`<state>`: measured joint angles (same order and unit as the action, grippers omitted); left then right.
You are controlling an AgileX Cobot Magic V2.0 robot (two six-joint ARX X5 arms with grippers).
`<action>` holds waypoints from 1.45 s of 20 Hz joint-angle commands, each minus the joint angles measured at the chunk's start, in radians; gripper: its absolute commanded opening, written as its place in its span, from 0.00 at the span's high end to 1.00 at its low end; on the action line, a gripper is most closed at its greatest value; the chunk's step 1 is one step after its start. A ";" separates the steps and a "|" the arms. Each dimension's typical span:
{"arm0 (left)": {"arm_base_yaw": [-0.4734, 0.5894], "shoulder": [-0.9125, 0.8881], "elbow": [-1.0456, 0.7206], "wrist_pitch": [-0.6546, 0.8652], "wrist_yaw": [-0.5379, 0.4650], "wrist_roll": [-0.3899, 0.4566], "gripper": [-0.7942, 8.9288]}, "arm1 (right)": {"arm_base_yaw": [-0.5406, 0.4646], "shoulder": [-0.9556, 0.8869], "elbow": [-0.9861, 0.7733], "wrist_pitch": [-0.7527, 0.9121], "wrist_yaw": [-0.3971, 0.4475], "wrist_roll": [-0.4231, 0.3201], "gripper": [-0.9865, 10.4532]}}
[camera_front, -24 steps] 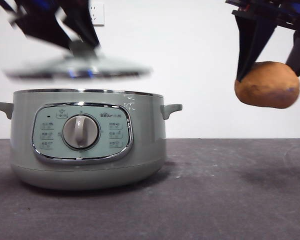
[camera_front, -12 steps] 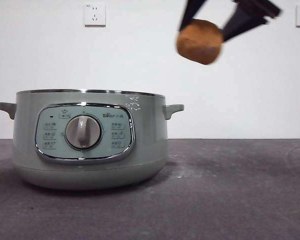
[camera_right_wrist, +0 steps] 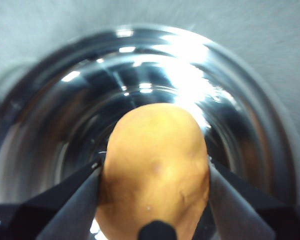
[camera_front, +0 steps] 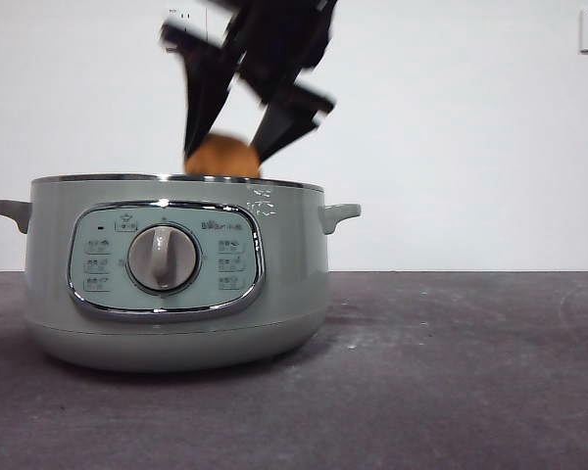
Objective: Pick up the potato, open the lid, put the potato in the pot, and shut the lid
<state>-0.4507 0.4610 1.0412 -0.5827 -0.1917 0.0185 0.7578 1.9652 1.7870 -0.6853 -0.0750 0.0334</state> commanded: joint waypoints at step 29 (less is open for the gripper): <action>0.000 0.383 0.014 0.124 0.080 0.002 0.93 | 0.004 -0.388 0.054 -0.288 0.189 -0.061 0.53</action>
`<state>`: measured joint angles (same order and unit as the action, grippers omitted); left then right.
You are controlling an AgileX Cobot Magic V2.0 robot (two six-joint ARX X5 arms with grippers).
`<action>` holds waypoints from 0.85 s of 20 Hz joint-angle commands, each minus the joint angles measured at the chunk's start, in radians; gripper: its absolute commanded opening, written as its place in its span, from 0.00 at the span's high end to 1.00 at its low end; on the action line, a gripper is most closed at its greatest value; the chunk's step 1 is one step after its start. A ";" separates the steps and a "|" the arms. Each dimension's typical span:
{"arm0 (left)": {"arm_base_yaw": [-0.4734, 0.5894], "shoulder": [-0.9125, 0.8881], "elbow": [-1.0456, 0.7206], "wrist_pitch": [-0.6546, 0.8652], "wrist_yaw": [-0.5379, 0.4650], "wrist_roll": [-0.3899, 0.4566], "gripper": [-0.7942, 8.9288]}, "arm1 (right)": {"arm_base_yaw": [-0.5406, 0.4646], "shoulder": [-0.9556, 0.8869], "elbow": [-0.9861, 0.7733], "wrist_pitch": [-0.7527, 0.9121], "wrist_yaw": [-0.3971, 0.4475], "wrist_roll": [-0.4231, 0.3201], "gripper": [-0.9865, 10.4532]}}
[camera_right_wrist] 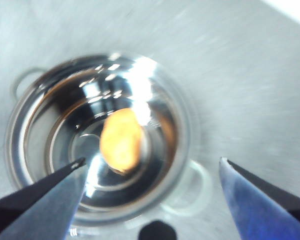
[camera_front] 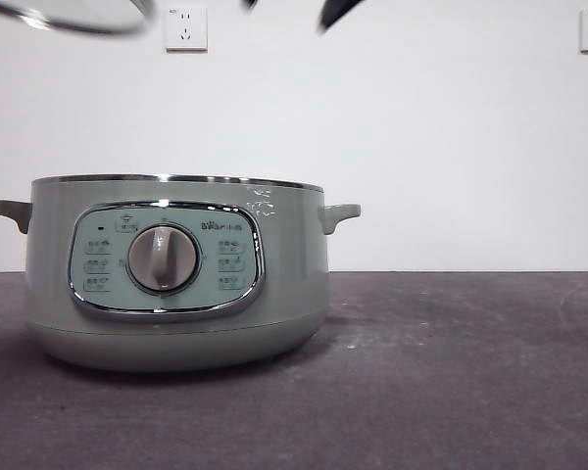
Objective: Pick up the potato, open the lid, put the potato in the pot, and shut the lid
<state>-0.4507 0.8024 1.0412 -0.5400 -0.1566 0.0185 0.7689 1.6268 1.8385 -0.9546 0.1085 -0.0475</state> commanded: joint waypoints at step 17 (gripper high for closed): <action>-0.067 0.550 0.014 0.366 0.209 -0.127 0.93 | -0.021 -0.294 0.002 -0.191 0.108 0.062 0.53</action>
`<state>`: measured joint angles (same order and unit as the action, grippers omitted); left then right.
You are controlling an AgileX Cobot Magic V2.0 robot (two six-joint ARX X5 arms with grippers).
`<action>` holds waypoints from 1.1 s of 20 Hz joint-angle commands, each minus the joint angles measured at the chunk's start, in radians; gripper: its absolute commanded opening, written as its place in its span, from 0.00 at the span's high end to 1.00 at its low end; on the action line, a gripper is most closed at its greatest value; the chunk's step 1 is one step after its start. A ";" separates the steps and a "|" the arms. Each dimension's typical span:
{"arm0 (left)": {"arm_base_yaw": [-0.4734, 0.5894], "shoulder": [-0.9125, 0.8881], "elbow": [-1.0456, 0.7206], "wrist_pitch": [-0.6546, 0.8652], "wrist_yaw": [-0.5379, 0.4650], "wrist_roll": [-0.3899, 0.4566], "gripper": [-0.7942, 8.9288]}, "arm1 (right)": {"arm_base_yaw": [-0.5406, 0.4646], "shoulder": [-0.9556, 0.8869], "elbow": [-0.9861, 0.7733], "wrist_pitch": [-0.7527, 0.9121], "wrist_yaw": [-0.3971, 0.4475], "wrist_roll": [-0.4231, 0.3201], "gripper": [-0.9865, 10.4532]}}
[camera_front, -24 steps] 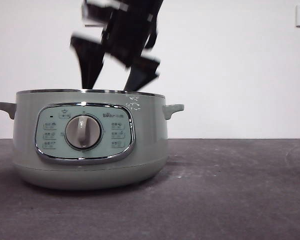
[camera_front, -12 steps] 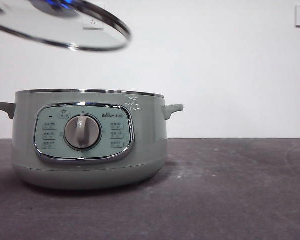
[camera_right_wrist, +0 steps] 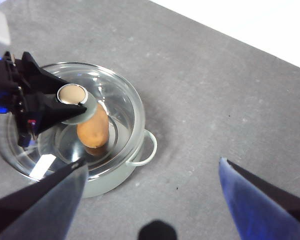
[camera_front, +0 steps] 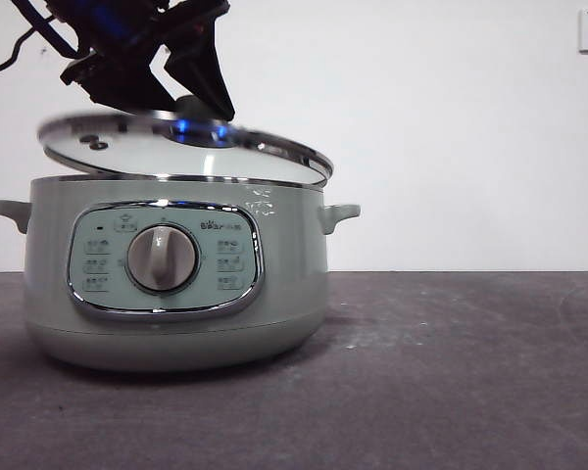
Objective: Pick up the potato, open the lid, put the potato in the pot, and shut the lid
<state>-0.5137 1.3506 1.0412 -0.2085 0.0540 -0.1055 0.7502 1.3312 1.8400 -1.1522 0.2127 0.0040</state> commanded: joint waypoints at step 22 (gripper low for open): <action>-0.002 0.018 0.014 -0.072 -0.101 0.004 0.52 | -0.002 0.002 0.001 -0.015 0.003 0.048 0.53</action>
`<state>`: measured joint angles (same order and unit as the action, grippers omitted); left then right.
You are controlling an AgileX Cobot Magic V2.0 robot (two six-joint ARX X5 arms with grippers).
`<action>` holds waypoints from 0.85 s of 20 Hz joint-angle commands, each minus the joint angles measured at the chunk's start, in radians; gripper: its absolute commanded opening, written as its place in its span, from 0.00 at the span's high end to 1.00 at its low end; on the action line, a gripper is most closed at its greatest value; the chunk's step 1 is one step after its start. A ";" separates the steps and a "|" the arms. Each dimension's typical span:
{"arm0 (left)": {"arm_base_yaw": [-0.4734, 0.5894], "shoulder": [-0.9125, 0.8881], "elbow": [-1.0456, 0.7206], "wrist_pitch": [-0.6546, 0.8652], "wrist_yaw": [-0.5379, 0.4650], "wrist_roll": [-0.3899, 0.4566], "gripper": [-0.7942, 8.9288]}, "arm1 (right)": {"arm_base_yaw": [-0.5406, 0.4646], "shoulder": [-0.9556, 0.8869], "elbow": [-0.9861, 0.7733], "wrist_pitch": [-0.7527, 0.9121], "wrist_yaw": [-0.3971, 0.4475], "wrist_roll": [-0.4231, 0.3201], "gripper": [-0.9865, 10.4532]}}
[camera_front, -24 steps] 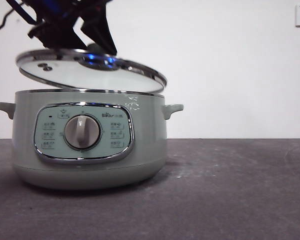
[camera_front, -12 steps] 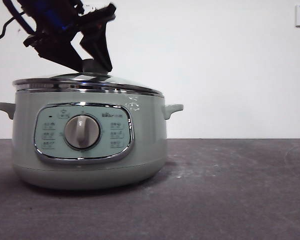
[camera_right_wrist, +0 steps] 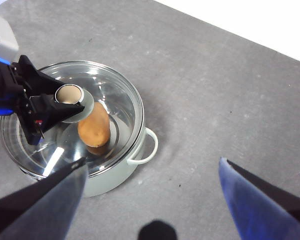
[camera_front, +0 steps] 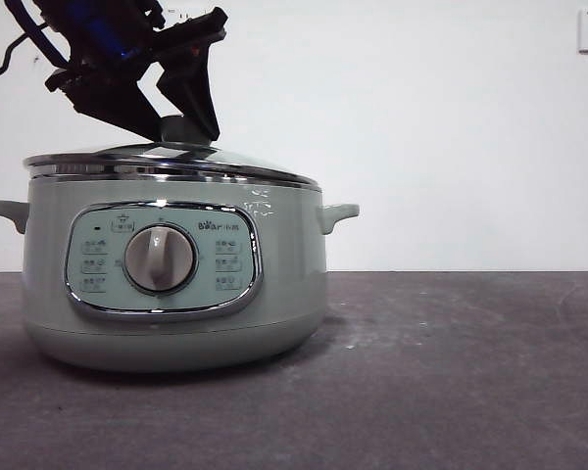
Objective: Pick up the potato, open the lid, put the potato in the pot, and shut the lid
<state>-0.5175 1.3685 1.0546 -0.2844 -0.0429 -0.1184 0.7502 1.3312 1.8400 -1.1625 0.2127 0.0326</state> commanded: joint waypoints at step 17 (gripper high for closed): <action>-0.012 -0.534 0.001 -0.238 -0.009 0.018 0.54 | -0.003 -0.156 -0.176 0.045 0.004 0.018 0.63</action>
<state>-0.5270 0.8341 1.0546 -0.5251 -0.0471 -0.1123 0.7467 1.1728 1.6821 -1.1198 0.2131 0.0414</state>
